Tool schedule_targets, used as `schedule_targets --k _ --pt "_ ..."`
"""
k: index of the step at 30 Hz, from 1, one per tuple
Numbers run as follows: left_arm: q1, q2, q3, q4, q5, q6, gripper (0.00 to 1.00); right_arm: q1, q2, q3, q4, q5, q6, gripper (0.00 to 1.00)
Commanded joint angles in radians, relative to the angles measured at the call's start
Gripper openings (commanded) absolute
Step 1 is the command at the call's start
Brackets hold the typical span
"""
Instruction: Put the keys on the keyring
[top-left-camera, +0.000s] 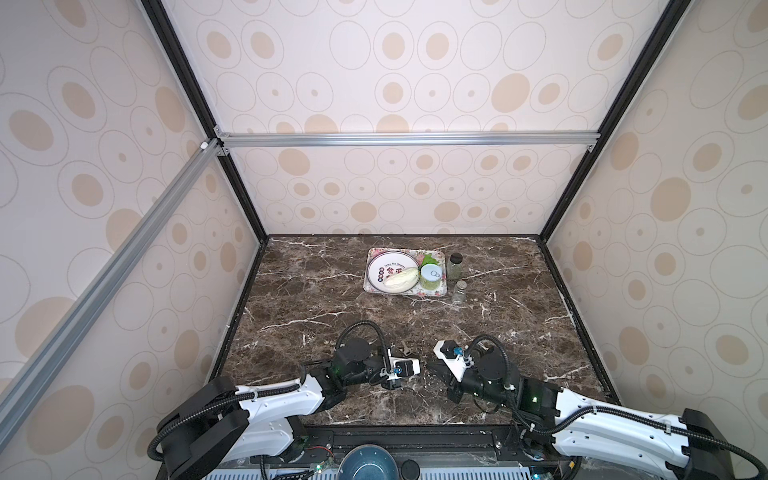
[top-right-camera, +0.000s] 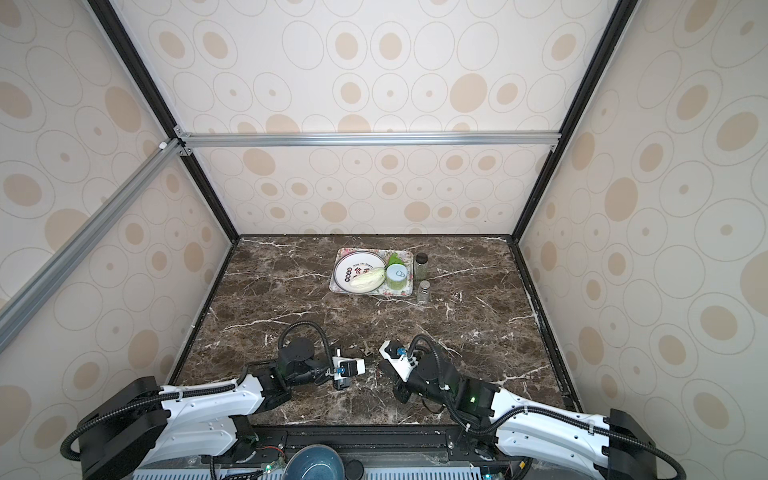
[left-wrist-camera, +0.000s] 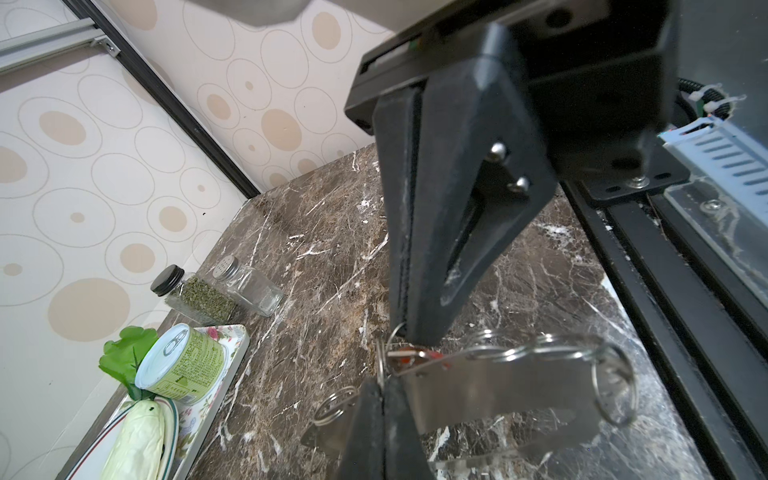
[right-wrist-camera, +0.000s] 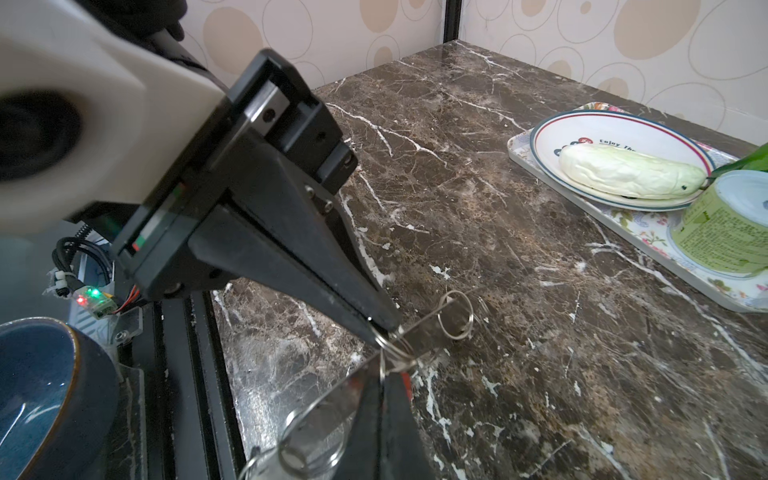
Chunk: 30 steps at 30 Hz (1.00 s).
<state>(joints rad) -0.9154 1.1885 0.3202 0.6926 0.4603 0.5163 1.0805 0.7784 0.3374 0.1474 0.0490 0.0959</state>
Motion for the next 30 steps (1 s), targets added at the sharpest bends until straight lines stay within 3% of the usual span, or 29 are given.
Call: schedule_targets --k 1,11,30 --pt "-0.007 -0.011 0.033 0.016 0.016 0.018 0.0 -0.001 0.001 0.032 0.043 0.022 -0.003 0.0" --pt "-0.007 -0.01 0.037 0.012 0.017 0.012 0.0 -0.001 -0.006 0.02 0.077 -0.026 -0.024 0.0" --pt "-0.007 -0.011 0.035 0.012 0.016 0.01 0.0 -0.001 0.019 0.015 0.064 0.075 -0.02 0.0"
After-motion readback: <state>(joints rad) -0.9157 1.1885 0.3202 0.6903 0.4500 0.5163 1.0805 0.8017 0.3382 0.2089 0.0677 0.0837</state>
